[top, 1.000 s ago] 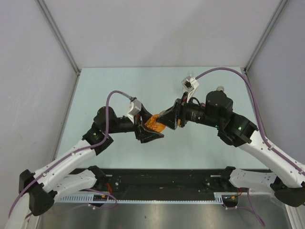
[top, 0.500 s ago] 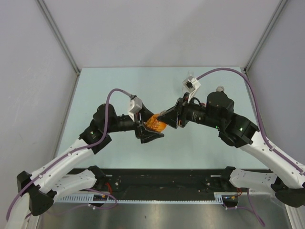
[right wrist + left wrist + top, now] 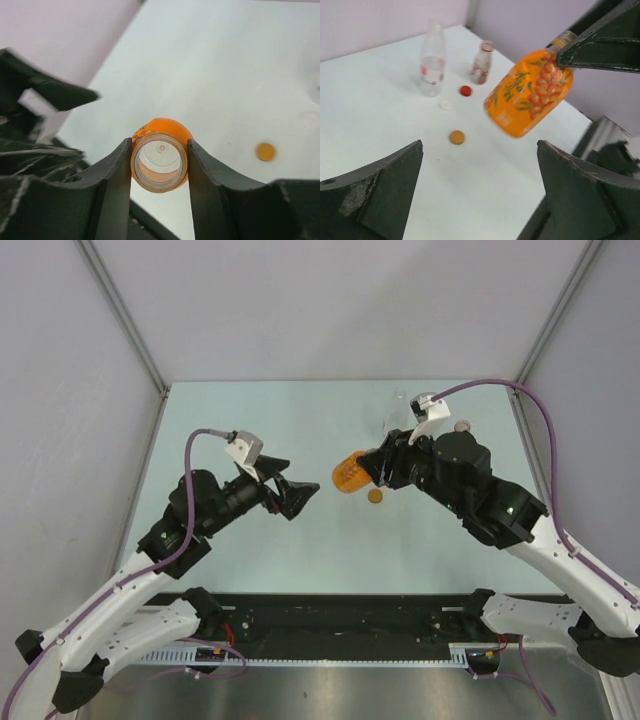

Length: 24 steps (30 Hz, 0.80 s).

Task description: Unscrew the bottle caps

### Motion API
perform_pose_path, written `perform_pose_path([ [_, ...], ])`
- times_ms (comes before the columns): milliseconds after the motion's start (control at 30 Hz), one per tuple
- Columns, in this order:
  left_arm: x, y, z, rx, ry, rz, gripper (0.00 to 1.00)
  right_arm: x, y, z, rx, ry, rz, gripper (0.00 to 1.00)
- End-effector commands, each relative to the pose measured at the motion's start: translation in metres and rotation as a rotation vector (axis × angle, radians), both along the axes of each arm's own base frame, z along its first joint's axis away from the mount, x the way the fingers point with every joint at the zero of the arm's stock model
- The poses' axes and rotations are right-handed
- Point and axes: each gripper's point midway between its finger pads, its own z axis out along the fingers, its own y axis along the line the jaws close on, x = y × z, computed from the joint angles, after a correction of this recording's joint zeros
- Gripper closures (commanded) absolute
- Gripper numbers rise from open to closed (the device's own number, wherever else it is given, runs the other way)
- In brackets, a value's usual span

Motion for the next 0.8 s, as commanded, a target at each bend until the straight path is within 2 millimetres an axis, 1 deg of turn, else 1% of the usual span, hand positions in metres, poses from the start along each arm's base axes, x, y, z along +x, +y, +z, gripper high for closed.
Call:
perform_pose_path([
  [0,0.027,0.041,-0.031,0.059,0.082,0.285,0.0,0.05,-0.047,-0.018,-0.15,0.001,-0.306,1.0],
  [33,0.029,0.046,-0.038,0.071,0.1,0.319,0.0,0.056,-0.053,-0.027,-0.179,0.022,-0.332,1.0],
  [67,0.034,0.056,-0.045,0.082,0.122,0.382,0.0,0.062,-0.056,-0.036,-0.209,0.036,-0.356,1.0],
  [100,0.035,0.06,-0.05,0.09,0.137,0.406,0.0,0.07,-0.064,-0.044,-0.245,0.047,-0.404,1.0],
  [133,0.036,0.062,-0.056,0.102,0.152,0.424,0.0,0.077,-0.067,-0.062,-0.312,0.077,-0.433,1.0],
  [167,0.037,0.065,-0.062,0.114,0.167,0.444,0.0,0.083,-0.077,-0.069,-0.357,0.081,-0.493,1.0],
  [200,0.038,0.065,-0.066,0.124,0.178,0.446,0.0,0.091,-0.081,-0.087,-0.415,0.107,-0.523,1.0],
  [267,0.037,0.063,-0.071,0.128,0.198,0.44,0.0,0.099,-0.088,-0.101,-0.442,0.128,-0.562,1.0],
  [333,0.038,0.059,-0.076,0.128,0.217,0.431,0.0,0.111,-0.098,-0.123,-0.465,0.156,-0.605,1.0],
  [367,0.037,0.057,-0.076,0.124,0.221,0.423,0.01,0.115,-0.102,-0.132,-0.469,0.174,-0.618,1.0],
  [400,0.037,0.055,-0.076,0.121,0.224,0.417,0.01,0.119,-0.11,-0.146,-0.473,0.203,-0.641,1.0],
  [433,0.037,0.054,-0.077,0.119,0.233,0.412,0.01,0.121,-0.111,-0.158,-0.49,0.223,-0.647,1.0],
  [500,0.034,0.051,-0.074,0.109,0.232,0.39,0.0,0.124,-0.115,-0.173,-0.492,0.242,-0.665,1.0],
  [533,0.033,0.051,-0.074,0.106,0.231,0.383,0.0,0.123,-0.12,-0.189,-0.511,0.27,-0.669,1.0],
  [600,0.032,0.051,-0.074,0.103,0.227,0.383,0.01,0.126,-0.12,-0.201,-0.493,0.289,-0.666,1.0],
  [667,0.031,0.053,-0.072,0.1,0.218,0.383,0.0,0.129,-0.123,-0.219,-0.497,0.331,-0.667,1.0],
  [767,0.03,0.054,-0.074,0.102,0.216,0.384,0.0,0.133,-0.124,-0.233,-0.501,0.342,-0.676,1.0],
])
